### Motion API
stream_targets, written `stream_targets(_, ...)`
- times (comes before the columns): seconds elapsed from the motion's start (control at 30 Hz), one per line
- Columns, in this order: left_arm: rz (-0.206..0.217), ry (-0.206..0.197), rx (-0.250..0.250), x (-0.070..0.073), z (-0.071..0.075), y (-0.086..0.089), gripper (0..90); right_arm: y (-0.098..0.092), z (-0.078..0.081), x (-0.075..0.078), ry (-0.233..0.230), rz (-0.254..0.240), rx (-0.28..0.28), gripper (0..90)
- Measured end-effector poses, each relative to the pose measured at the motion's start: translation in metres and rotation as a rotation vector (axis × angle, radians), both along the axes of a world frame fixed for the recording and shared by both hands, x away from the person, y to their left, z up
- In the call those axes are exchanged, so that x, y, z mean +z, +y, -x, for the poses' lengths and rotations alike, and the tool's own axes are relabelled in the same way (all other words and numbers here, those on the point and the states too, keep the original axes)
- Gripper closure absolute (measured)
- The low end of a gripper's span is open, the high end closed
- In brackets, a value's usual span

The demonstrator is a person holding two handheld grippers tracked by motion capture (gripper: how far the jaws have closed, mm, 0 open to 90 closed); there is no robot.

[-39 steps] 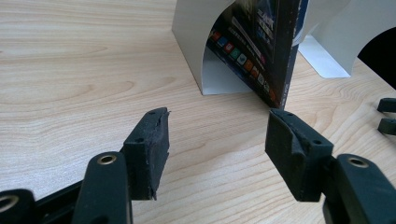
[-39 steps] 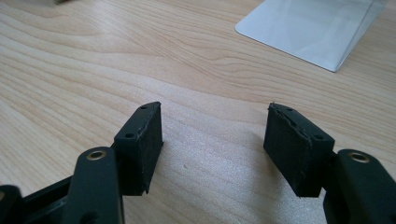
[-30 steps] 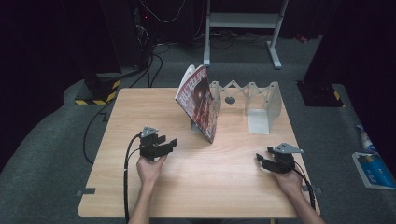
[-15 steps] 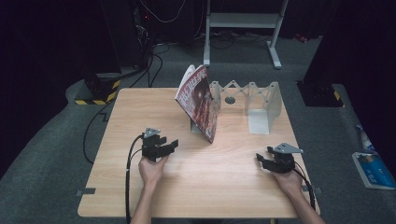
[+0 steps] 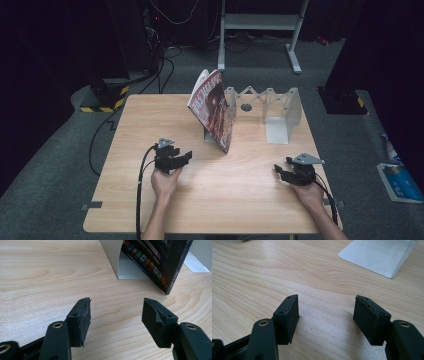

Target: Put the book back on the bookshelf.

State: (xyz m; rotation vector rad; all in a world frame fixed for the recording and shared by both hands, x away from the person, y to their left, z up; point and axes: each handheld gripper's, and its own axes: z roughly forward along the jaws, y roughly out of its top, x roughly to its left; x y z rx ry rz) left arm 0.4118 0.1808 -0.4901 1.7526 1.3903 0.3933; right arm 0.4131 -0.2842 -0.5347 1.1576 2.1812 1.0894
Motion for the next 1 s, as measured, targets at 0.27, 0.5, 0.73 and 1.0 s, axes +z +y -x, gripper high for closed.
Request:
stream_targets(0.27,-0.026,0.001,0.012,-0.006,-0.001,0.0,39.9,0.0,0.0,0.0,0.001,-0.001,-0.001,36.9)
stream_targets(0.5,-0.046,0.009,0.022,-0.011,-0.003,-0.002,39.9,0.0,0.0,0.0,0.0,-0.001,0.0,36.9)
stream_targets(0.73,-0.12,0.004,0.025,-0.014,-0.002,-0.007,39.9,0.0,0.0,0.0,0.0,-0.001,0.0,36.8)
stream_targets(1.0,-0.197,0.025,0.016,-0.024,-0.004,-0.015,39.8,0.0,0.0,0.0,0.001,-0.001,-0.001,36.8)
